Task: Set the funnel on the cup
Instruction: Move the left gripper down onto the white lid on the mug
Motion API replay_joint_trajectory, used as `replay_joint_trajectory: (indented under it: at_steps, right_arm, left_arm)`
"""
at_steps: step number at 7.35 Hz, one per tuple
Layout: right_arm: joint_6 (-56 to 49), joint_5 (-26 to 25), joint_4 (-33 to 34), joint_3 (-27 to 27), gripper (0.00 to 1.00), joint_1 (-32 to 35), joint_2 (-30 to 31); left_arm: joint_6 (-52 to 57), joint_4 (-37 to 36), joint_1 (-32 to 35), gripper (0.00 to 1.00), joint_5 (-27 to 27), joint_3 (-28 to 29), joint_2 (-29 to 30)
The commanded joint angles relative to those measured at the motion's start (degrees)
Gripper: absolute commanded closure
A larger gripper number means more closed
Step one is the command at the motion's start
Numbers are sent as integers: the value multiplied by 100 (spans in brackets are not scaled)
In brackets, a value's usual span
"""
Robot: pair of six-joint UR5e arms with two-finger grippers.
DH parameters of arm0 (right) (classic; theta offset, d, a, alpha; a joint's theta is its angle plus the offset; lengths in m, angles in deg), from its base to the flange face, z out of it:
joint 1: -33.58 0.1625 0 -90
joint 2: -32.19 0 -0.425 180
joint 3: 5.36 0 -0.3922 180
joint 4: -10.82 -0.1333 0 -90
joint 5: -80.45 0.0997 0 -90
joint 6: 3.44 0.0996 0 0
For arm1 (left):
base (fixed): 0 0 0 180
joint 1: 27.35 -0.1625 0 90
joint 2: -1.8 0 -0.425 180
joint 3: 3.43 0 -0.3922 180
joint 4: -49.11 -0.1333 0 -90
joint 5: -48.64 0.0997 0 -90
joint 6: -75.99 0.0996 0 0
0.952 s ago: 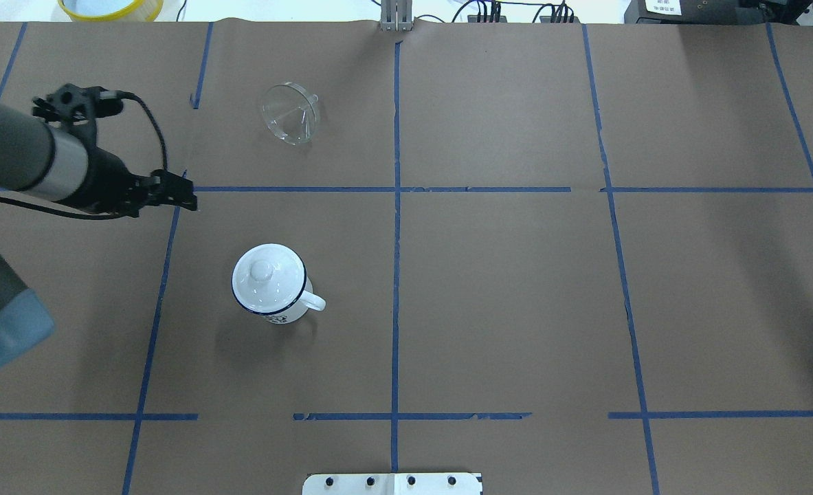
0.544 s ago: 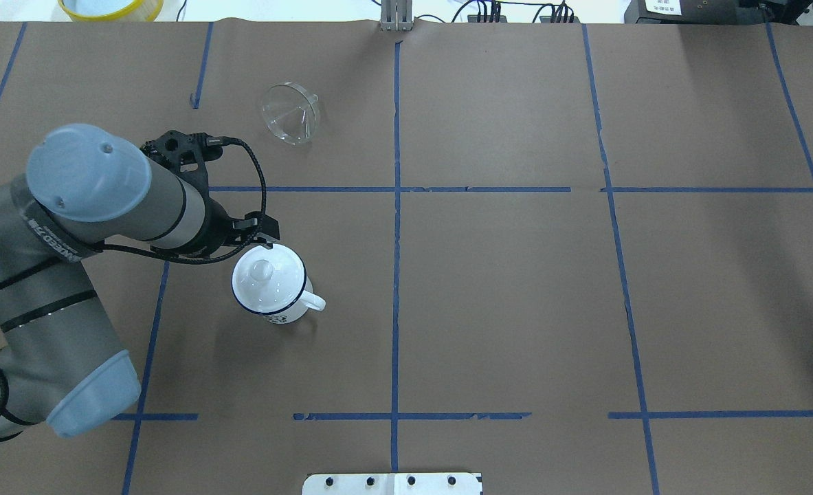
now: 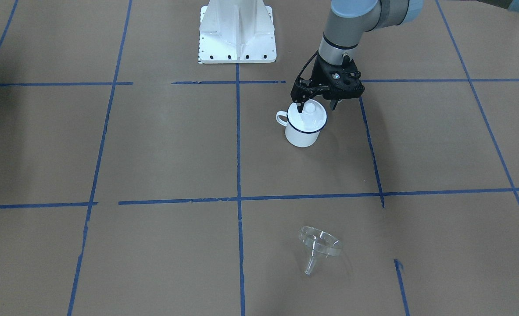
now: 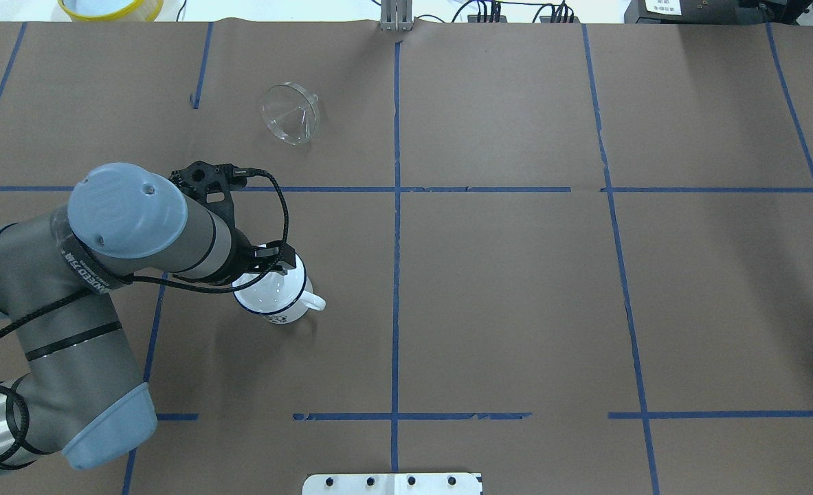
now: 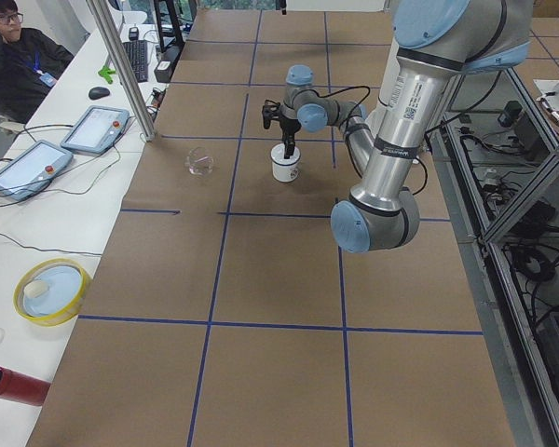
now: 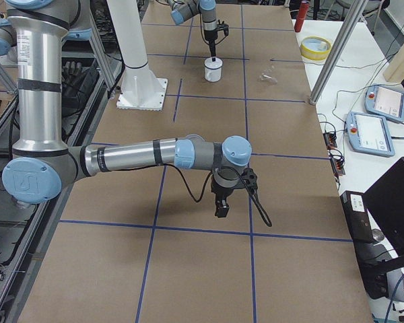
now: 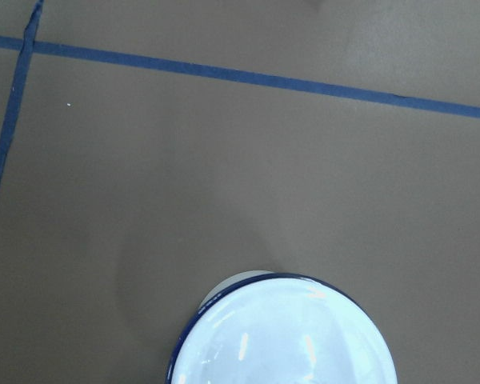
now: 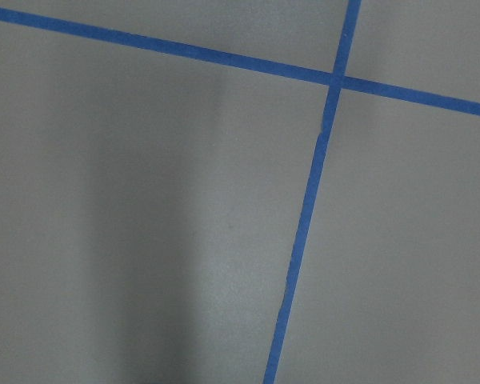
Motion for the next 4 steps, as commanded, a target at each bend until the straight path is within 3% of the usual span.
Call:
replay_joint_trajectory:
  at_steps: [1,2,3,4]
  right_arm:
    - [0,0,0,6,0,0,5]
    - [0,0,0,6,0,0,5]
    - [0,0,0,6,0,0,5]
    - [0,0,0,6,0,0,5]
  left_arm:
    - [-3,-1,-16,54,2,-13,4]
    - [-3,-10,-16,89,2,-13,13]
    - [-3,-10,-16,100,2,-39,22]
    - [-3,-106,-8,100,2,-48,100]
